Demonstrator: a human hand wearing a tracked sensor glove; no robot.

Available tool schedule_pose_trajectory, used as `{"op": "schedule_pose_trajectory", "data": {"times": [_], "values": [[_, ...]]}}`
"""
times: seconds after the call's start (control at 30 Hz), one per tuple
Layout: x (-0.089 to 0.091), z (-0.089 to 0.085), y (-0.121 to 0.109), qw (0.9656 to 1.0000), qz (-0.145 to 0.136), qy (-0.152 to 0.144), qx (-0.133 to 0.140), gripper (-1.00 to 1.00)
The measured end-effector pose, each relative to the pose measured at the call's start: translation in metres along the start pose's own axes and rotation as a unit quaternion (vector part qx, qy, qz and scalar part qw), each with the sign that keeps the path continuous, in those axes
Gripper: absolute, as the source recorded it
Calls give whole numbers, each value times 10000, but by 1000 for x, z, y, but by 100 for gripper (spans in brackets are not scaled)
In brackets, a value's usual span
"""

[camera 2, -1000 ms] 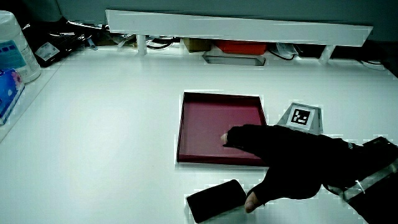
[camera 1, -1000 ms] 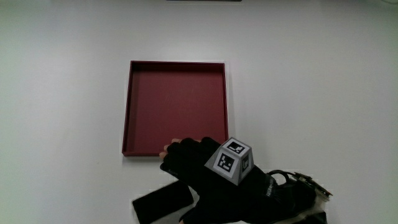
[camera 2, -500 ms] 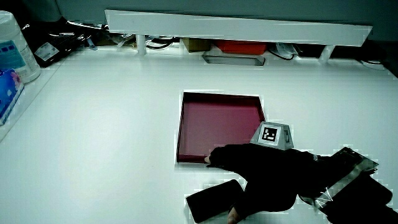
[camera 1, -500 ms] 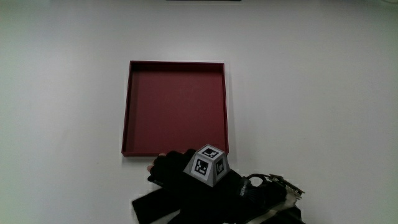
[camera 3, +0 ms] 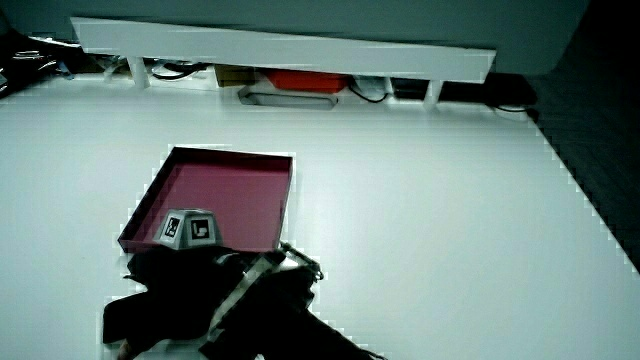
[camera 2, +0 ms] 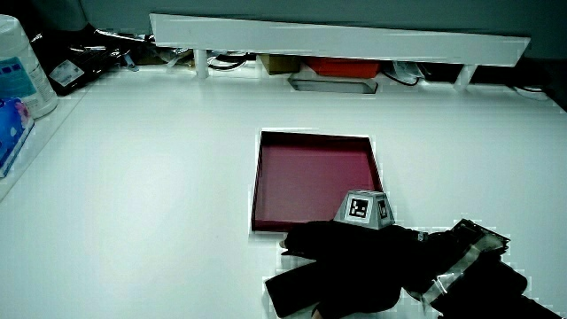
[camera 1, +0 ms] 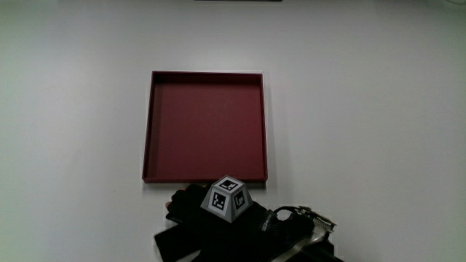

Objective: Pick eraser

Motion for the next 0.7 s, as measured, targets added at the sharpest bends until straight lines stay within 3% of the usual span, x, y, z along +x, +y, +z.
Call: {"op": "schedule_pose_trajectory", "data": {"times": [0.27, 0.37, 0.67, 0.7], "values": [[1, -3, 2, 9997, -80, -220, 90, 0], [-2, -1, 0, 9996, 46, -172, 221, 18], [0, -7, 2, 9976, 55, -397, 570, 71], [1, -8, 3, 9982, 83, -350, 475, 76]]}}
